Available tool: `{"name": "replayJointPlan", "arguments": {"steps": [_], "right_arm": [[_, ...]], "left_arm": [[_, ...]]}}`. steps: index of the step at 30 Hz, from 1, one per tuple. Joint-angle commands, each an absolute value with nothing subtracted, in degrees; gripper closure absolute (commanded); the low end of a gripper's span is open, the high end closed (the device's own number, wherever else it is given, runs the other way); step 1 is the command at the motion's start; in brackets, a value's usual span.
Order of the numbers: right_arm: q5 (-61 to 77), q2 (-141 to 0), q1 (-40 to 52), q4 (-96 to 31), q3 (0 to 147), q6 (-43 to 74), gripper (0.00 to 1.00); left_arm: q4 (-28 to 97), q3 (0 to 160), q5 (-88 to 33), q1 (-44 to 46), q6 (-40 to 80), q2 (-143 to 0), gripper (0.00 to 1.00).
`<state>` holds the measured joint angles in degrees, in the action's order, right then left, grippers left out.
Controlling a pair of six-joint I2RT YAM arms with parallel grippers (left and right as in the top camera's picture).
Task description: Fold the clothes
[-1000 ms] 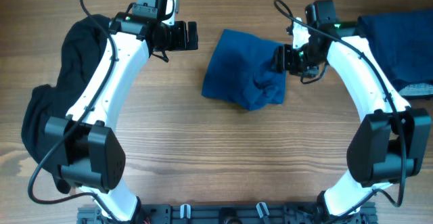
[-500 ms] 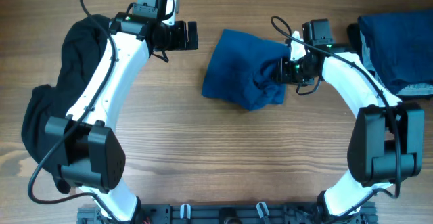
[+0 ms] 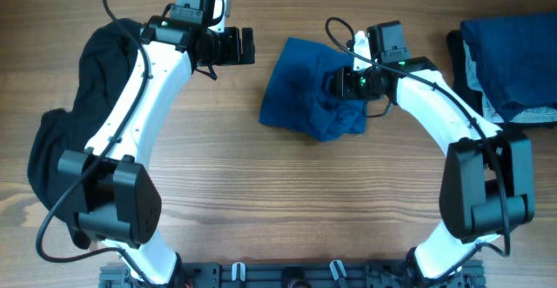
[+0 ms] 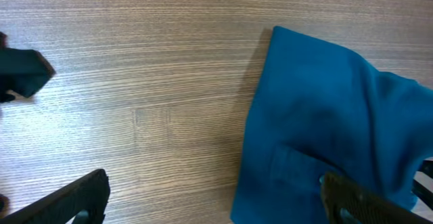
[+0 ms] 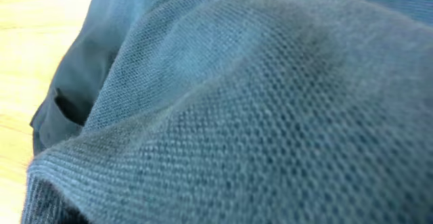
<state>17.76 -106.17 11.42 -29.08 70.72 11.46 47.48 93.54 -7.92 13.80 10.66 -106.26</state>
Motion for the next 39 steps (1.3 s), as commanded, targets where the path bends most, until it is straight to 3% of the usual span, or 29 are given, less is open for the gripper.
{"name": "replayJointPlan", "arguments": {"steps": [1, 11, 14, 17, 22, 39], "right_arm": [[18.09, -109.8, 11.68, -28.14, 70.46, 12.88, 0.55], [21.78, -110.34, 11.73, -27.46, 70.52, 14.17, 0.62], [22.59, -110.34, 11.73, -27.53, 70.74, 15.07, 0.71], [22.55, -110.06, 11.73, -27.92, 71.26, 15.09, 0.72], [21.47, -108.51, 11.6, -28.23, 71.37, 15.03, 0.96], [17.67, -102.83, 3.88, -51.64, 82.65, 2.98, 0.96]], "left_arm": [[47.68, 93.76, -7.38, 13.65, 10.74, -105.43, 0.0], [47.66, 93.76, -7.38, 13.65, 10.74, -105.43, 0.0], [47.66, 93.76, -7.35, 13.65, 10.74, -105.43, 0.0], [47.64, 93.76, -7.35, 13.65, 10.74, -105.43, 0.0], [47.64, 93.76, -7.35, 13.65, 10.74, -105.43, 0.0], [47.59, 93.76, -7.33, 13.65, 10.72, -105.43, 0.0]]}}
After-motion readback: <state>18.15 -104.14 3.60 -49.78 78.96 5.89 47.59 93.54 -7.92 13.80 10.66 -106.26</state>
